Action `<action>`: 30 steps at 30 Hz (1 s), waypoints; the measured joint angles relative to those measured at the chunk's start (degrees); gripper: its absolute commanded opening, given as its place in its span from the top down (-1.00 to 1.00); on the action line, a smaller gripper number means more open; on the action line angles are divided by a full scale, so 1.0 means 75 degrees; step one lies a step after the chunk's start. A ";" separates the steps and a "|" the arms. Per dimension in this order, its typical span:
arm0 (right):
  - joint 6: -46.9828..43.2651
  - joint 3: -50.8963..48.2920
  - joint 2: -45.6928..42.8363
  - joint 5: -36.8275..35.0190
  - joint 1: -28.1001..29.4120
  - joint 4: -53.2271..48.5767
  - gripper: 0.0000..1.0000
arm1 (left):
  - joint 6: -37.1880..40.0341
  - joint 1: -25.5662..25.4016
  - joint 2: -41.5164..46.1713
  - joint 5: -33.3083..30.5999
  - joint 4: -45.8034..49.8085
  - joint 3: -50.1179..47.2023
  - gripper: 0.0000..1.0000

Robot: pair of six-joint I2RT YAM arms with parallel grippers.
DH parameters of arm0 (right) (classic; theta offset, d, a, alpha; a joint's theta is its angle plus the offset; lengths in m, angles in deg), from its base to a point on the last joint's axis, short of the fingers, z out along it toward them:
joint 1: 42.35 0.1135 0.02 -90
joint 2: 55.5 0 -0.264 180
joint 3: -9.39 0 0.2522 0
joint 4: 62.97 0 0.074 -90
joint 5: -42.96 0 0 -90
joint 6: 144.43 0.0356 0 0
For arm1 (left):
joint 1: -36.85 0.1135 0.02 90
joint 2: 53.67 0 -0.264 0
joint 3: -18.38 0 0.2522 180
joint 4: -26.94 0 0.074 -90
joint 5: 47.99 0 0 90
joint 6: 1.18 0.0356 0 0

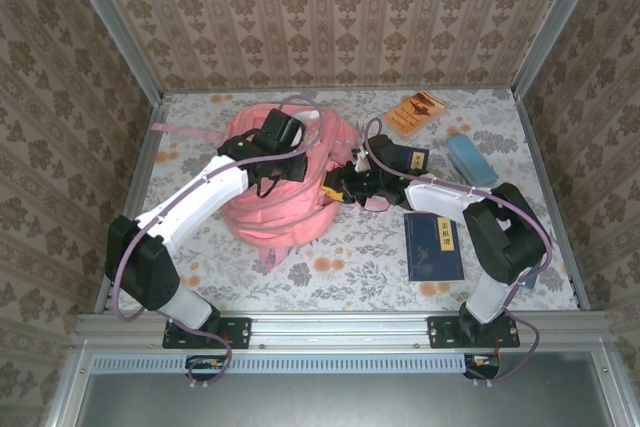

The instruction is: Pack books, pencil case, and school supplies into a backpack

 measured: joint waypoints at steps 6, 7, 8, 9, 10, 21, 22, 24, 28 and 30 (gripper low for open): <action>0.0009 0.0184 0.0149 0.0099 0.0256 0.0122 0.55 | -0.0551 0.0076 0.1204 -0.0119 0.0006 -0.0303 -0.17; 0.0000 0.0251 0.0175 0.0117 0.0291 0.0122 0.56 | -0.0650 0.0070 0.1457 -0.0122 0.0029 -0.0414 -0.18; -0.0003 0.0347 0.0207 0.0131 0.0329 0.0117 0.57 | -0.0766 0.0055 0.1708 -0.0122 0.0038 -0.0568 -0.18; -0.0020 0.0440 0.0242 0.0140 0.0353 0.0114 0.59 | -0.0854 0.0032 0.1891 -0.0119 0.0070 -0.0691 -0.16; -0.0032 0.0571 0.0294 0.0146 0.0388 0.0117 0.60 | -0.0968 -0.0012 0.2101 -0.0119 0.0131 -0.0851 -0.14; 0.0076 0.1236 0.0956 0.0140 0.0577 0.0189 0.63 | -0.2387 -0.1341 0.2838 0.0114 0.0047 -0.2535 0.26; 0.0099 0.1262 0.0988 0.0140 0.0577 0.0187 0.63 | -0.2535 -0.1338 0.2841 0.0108 -0.0006 -0.2713 0.26; 0.0125 0.1317 0.1023 0.0140 0.0586 0.0189 0.63 | -0.2830 -0.1332 0.2841 0.0061 -0.0152 -0.3048 0.24; 0.0152 0.1376 0.1029 0.0140 0.0586 0.0198 0.63 | -0.3401 -0.1282 0.2841 0.0000 -0.0717 -0.3649 0.19; 0.0175 0.1393 0.1029 0.0140 0.0586 0.0198 0.63 | -0.3692 -0.1163 0.2841 -0.0044 -0.1035 -0.3905 0.17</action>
